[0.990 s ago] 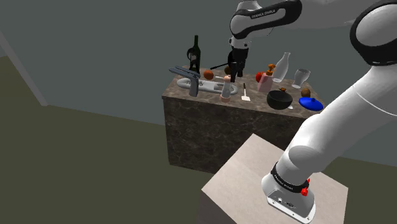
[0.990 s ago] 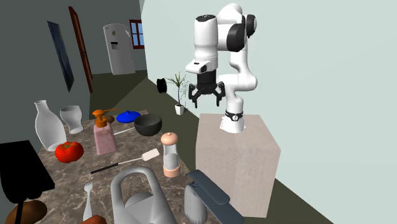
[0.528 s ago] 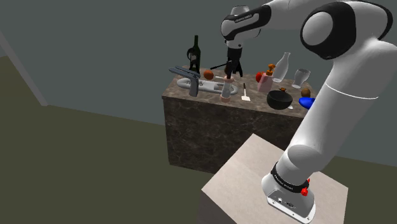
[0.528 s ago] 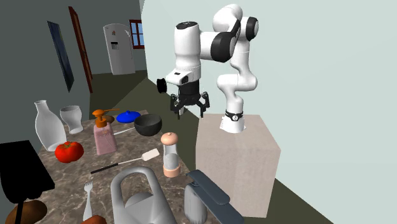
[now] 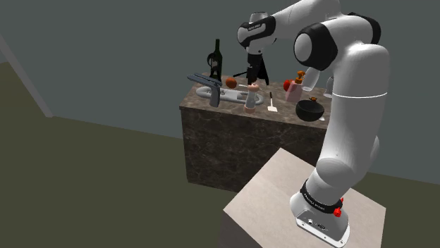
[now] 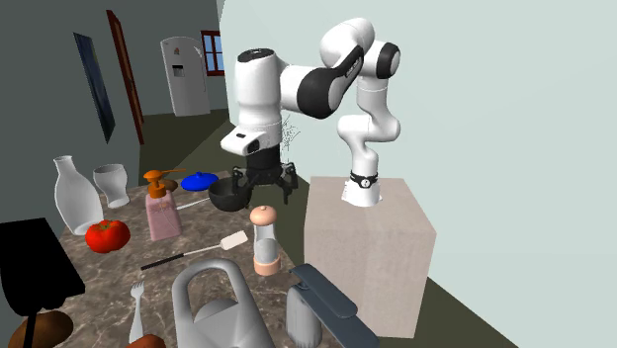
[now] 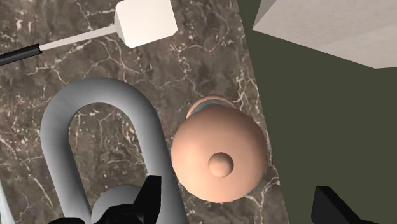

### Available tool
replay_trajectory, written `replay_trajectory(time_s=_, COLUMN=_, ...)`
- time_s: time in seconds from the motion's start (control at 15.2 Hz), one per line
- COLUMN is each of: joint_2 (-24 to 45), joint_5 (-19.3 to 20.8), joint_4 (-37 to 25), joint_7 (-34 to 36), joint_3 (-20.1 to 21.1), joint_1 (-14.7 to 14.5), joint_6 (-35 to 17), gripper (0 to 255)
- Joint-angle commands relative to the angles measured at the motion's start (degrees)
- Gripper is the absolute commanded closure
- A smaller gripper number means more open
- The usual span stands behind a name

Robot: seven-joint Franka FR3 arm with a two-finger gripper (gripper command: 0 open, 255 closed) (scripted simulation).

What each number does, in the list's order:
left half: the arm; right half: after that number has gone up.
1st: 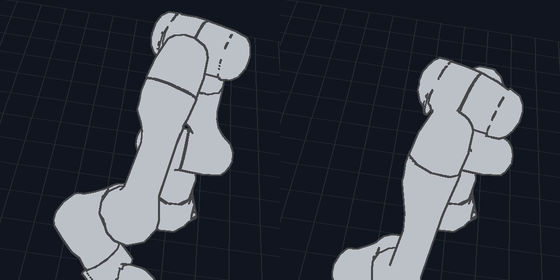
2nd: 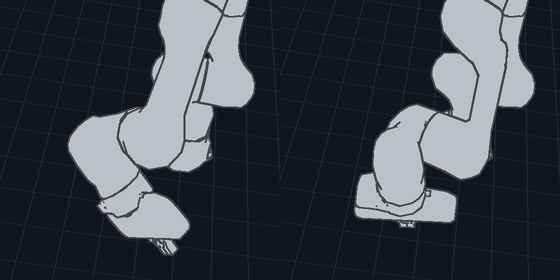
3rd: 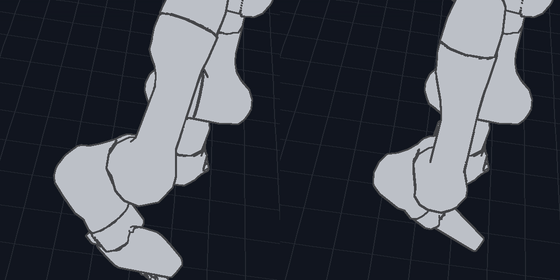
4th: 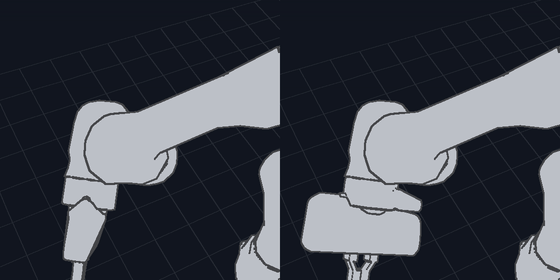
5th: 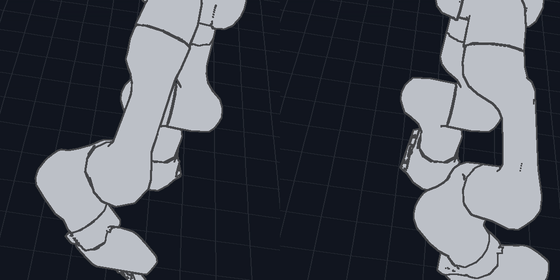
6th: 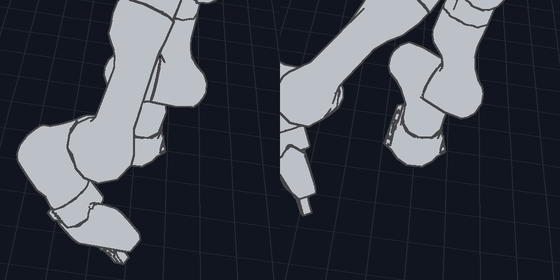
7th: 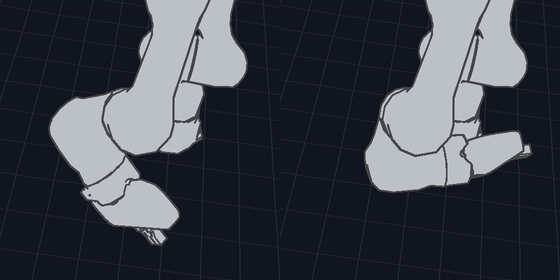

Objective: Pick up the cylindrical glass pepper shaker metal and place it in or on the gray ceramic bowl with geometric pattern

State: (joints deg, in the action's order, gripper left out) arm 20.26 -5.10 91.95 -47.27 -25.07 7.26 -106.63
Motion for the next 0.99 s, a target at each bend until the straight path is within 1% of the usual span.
replay_trajectory(time_s=0.0, joint_2=1.8, joint_5=-0.6, joint_4=-1.6, joint_7=-0.9, joint_3=0.1, joint_1=0.7, joint_6=-0.2, gripper=0)
replay_trajectory(time_s=0.4, joint_2=2.7, joint_5=-1.1, joint_4=2.3, joint_7=-1.3, joint_3=0.3, joint_1=0.8, joint_6=-4.9, gripper=0)
replay_trajectory(time_s=0.92, joint_2=2.7, joint_5=-1.1, joint_4=2.2, joint_7=-1.2, joint_3=0.3, joint_1=0.8, joint_6=-4.9, gripper=0)
